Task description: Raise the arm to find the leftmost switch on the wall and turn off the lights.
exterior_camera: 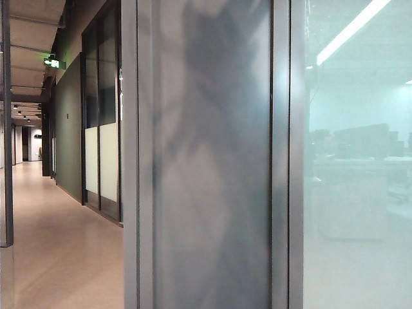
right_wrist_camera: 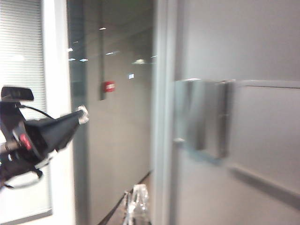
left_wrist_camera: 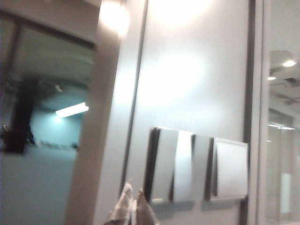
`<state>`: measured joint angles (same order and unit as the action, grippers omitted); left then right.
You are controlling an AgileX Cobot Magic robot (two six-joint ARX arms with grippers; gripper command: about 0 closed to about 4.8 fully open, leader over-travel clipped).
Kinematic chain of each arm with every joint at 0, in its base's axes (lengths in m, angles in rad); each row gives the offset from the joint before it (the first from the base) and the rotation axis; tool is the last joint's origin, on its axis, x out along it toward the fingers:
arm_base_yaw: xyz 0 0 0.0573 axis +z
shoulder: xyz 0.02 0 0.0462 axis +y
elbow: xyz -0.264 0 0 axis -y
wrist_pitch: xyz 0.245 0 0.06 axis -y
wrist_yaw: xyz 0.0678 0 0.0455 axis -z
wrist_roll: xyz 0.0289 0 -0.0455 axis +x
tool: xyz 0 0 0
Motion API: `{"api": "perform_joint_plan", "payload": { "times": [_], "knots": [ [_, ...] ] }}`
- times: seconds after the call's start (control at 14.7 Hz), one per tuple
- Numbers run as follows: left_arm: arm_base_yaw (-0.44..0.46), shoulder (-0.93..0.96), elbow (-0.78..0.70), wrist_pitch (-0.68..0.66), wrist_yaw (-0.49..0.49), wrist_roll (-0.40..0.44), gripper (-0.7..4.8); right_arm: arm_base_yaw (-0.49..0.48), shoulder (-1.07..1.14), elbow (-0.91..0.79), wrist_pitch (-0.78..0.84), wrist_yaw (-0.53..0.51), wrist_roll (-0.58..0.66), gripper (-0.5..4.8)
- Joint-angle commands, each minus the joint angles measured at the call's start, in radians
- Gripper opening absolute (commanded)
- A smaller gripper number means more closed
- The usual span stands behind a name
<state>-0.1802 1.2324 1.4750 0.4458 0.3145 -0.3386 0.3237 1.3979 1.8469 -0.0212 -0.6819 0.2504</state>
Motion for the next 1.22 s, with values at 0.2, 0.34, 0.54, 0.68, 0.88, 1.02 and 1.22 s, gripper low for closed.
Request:
{"api": "perform_joint_plan", "payload": {
  "times": [0.2,0.34,0.54,0.68,0.88,1.02,1.22],
  "knots": [
    [-0.125,0.157,0.283,-0.178,-0.011,0.01,-0.06,-0.001,-0.004,0.005,0.0,0.007,0.004,-0.01],
    [-0.172,0.213,0.35,-0.187,-0.007,0.01,-0.06,-0.001,-0.003,0.004,-0.006,0.006,0.005,-0.01],
    [-0.214,0.269,0.386,-0.168,-0.101,0.028,-0.06,0.013,-0.004,0.005,-0.006,0.011,0.004,-0.01],
    [-0.246,0.321,0.436,-0.159,-0.102,0.027,-0.06,0.032,-0.002,0.005,-0.016,0.01,0.004,-0.01],
    [-0.249,0.378,0.504,-0.158,-0.12,0.028,-0.06,0.086,-0.003,0.005,-0.023,0.034,0.004,-0.01],
    [-0.249,0.398,0.521,-0.138,-0.12,0.028,-0.06,0.093,-0.004,0.005,-0.023,0.036,0.002,-0.01],
    [-0.248,0.404,0.521,-0.124,-0.12,0.037,-0.06,0.123,0.002,0.005,-0.028,0.036,0.0,-0.01]
  ]
}}
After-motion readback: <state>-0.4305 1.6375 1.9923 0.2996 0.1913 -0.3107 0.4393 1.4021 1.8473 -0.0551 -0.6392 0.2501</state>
